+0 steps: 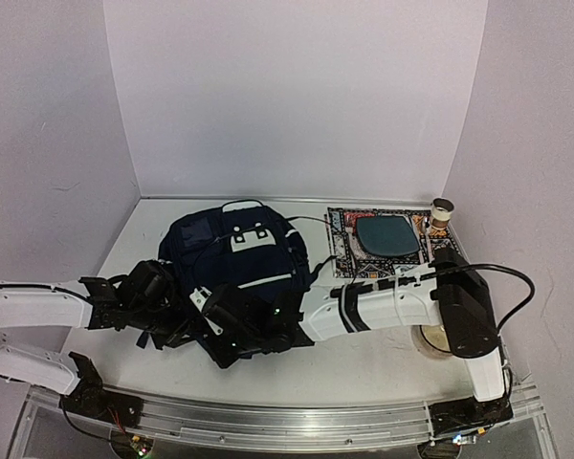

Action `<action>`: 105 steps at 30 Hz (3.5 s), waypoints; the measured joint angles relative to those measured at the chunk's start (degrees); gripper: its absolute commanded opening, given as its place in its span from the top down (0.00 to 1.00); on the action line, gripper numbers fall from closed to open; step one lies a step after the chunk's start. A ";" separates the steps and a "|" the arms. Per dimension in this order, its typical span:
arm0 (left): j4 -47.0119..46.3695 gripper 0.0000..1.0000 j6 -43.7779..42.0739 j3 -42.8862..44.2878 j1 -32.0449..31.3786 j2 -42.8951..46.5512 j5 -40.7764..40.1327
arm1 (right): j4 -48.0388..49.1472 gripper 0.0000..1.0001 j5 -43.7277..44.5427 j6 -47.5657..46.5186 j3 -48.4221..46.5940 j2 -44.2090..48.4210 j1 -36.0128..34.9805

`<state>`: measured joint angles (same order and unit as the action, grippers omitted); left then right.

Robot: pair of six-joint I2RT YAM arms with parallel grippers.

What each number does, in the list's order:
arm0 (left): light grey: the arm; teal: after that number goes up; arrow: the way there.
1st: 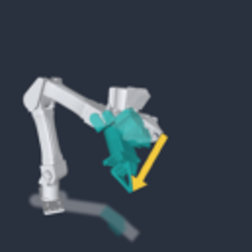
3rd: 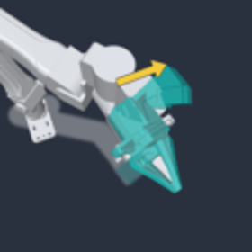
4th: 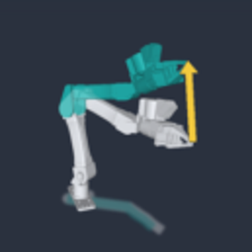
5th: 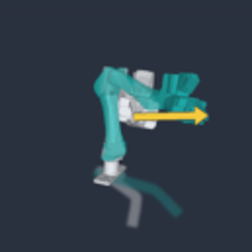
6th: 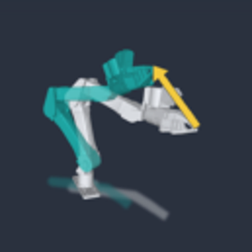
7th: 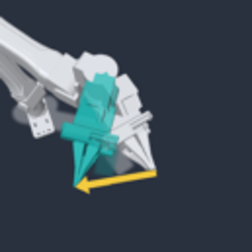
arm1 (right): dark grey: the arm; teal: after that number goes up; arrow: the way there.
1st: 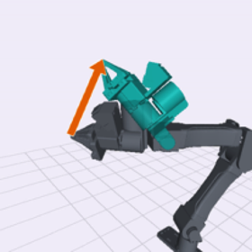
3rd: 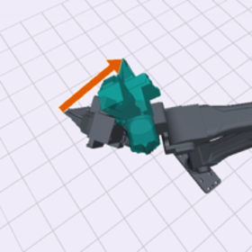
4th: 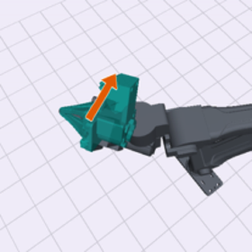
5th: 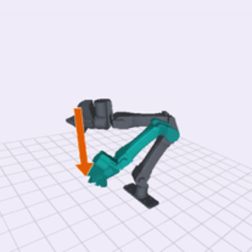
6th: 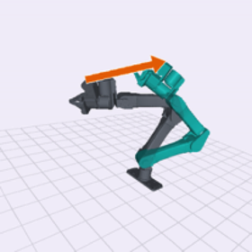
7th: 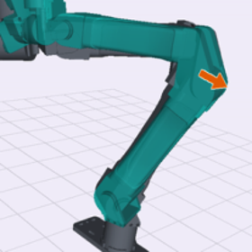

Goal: Pack the student bag
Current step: Hold the largest pocket of the student bag, then zip the student bag into the largest pocket of the bag, then hold the largest pocket of the student bag, then zip the student bag into the largest pocket of the bag, then move the student bag to the center of the board.

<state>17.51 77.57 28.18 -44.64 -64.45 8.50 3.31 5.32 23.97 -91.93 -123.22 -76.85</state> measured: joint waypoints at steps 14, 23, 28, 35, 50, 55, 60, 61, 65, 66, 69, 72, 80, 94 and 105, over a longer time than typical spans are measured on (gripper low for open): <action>8.16 1.00 -4.17 4.20 0.46 0.66 -7.03 | 5.71 1.00 0.42 -0.55 22.24 15.43 2.67; 13.58 1.00 -18.24 8.96 12.43 -1.93 -6.66 | 6.47 1.00 -1.45 -4.47 32.23 25.42 11.73; 15.60 0.93 -26.23 13.22 17.49 -7.79 -7.26 | 6.39 1.00 -2.67 -5.93 29.97 24.07 11.50; 16.26 0.62 -35.73 21.49 22.32 -16.37 -16.26 | 2.96 1.00 -3.21 -5.48 20.72 15.68 7.74; 16.55 0.31 -23.59 13.18 22.41 0.97 -5.23 | 0.88 1.00 -8.10 -3.57 -1.03 0.18 5.65; 17.44 0.35 -14.05 6.81 17.11 8.50 -1.69 | 0.66 1.00 -9.18 -3.59 -3.31 -1.31 5.67; 15.26 0.52 -6.43 5.20 9.59 8.19 -1.55 | 0.41 1.00 -9.81 -3.65 -4.55 -2.43 5.69; 14.49 0.57 -5.55 5.19 9.09 7.38 -1.63 | 0.38 1.00 -9.90 -3.69 -4.63 -2.59 5.69; 11.54 0.85 -3.72 5.20 7.98 3.76 -1.82 | 0.29 1.00 -9.97 -4.01 -4.67 -2.73 5.69; 11.19 0.93 -3.72 5.21 7.81 3.08 -2.02 | 0.25 1.00 -9.90 -4.19 -4.67 -2.73 5.70; 10.90 1.00 -3.17 5.19 7.68 2.58 -2.70 | 0.41 1.00 -9.45 -4.91 -4.14 -2.53 5.96; 10.98 1.00 -3.36 5.21 7.49 3.50 -3.15 | 1.75 1.00 -8.92 -5.73 -0.46 -0.58 6.57; 16.99 1.00 -5.56 10.82 6.94 5.31 -5.67 | 3.43 1.00 -7.02 -8.74 15.02 11.64 13.42; 22.15 1.00 -7.28 14.15 6.68 9.90 -5.80 | 6.44 1.00 -10.68 -12.04 23.39 15.28 25.56; 17.85 0.95 -8.97 10.61 6.69 7.91 0.31 | 5.02 0.51 -7.92 -10.79 22.55 15.32 27.59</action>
<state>35.35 68.60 38.78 -37.95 -56.53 8.81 8.34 -2.60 13.18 -69.38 -107.89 -49.26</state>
